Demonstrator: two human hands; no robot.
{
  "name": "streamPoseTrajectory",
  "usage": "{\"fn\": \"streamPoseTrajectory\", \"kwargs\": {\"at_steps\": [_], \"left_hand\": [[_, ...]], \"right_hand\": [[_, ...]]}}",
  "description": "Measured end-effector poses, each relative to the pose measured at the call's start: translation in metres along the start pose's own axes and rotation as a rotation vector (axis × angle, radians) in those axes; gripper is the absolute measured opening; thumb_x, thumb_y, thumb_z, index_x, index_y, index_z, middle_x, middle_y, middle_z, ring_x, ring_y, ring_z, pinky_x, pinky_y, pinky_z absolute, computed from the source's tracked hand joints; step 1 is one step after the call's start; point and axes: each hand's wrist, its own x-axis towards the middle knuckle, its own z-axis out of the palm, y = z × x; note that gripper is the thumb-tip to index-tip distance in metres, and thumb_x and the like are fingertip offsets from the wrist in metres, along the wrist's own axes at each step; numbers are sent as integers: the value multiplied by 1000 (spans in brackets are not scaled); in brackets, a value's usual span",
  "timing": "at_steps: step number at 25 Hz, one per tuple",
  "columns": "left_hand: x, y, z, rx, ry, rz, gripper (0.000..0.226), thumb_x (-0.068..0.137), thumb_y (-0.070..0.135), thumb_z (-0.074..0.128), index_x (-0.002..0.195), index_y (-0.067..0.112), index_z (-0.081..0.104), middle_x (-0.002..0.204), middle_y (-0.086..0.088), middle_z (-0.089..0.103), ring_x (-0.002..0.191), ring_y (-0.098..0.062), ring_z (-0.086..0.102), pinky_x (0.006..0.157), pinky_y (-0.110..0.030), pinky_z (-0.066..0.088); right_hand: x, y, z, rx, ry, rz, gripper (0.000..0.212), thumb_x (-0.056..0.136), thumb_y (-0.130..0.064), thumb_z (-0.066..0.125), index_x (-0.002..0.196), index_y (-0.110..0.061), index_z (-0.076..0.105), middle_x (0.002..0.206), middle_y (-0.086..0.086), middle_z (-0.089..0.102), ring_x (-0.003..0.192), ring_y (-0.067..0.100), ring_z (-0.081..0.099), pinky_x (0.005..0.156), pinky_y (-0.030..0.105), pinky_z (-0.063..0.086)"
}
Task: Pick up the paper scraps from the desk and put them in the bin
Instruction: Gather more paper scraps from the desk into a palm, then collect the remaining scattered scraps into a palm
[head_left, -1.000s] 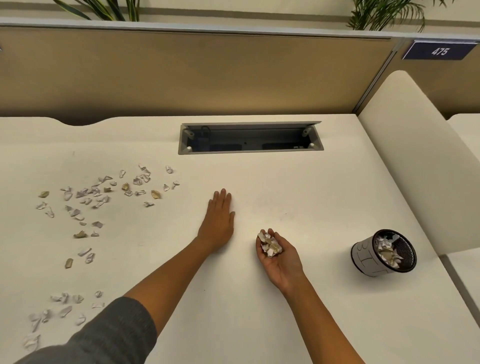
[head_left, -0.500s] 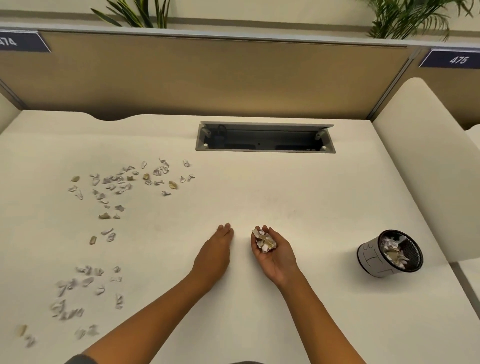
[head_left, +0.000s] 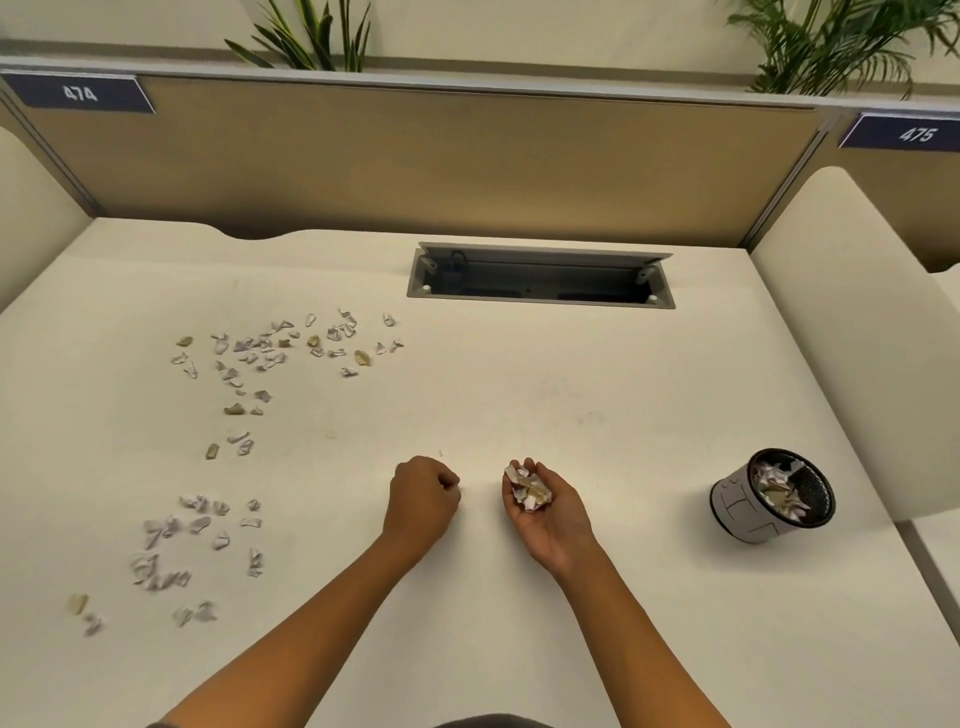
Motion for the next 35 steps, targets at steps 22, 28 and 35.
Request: {"fn": "streamPoseTrajectory", "kwargs": {"at_steps": [22,28,35], "left_hand": [[16,-18,-6,-22,47,93,34,89,2,58,122,1,61,121,-14,59,111,-28,58,100,-35,46],[39,-20,-3,117,-7,127,16,88,8,65,101,1,68,102,-11,61,97,-27,59,82,-29,45],[46,-20,-5,111,6,124,15,86,6,68,100,4,72,99,-10,67,91,-26,64,77,-27,44]], "right_hand": [[-15,1,-14,4,-7,-12,17,99,-9,50,92,1,62,90,16,66,87,26,64,79,35,59],[-24,-18,-10,97,-45,-30,17,100,-9,48,93,0,61,93,17,63,88,26,63,89,36,52],[-64,-93,-3,159,-126,-242,25,98,-9,48,81,-1,64,85,14,67,88,23,64,88,33,53]]}}
